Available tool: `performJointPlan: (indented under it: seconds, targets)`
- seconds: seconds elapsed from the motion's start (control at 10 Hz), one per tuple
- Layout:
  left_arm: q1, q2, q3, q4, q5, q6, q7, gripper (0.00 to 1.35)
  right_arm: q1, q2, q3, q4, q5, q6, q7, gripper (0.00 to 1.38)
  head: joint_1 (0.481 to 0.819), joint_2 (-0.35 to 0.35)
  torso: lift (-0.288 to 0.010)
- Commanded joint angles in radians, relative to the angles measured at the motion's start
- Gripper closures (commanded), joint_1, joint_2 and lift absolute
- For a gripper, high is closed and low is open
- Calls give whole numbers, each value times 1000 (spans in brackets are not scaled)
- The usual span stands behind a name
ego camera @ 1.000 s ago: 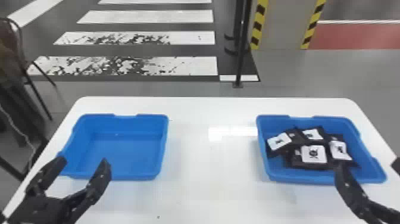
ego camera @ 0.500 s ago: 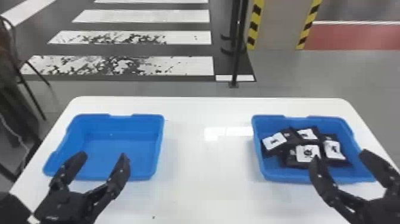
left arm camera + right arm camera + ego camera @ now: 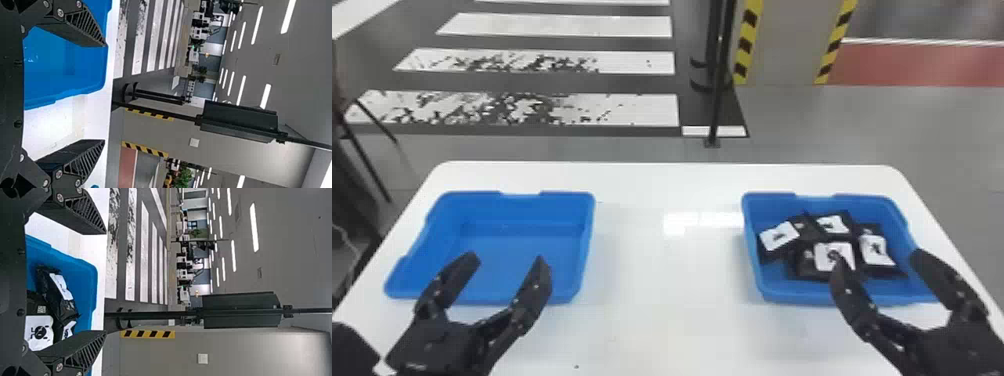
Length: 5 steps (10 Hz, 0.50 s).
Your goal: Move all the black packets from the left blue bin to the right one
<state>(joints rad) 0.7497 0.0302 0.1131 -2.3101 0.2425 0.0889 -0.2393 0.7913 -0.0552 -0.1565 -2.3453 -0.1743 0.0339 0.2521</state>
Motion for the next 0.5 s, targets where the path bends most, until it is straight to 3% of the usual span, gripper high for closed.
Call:
performJointPlan:
  seconds: [0.0,0.4]
  targets:
    - [-1,0,-3,-1,1,4,0,176,-1,-2,1,3,-5,0,1,128,695,-25,-140]
    - [-1,2,-7,2,1,7,0,176,-6,-8,11,3,-17,0,1,128,695,-24,-140]
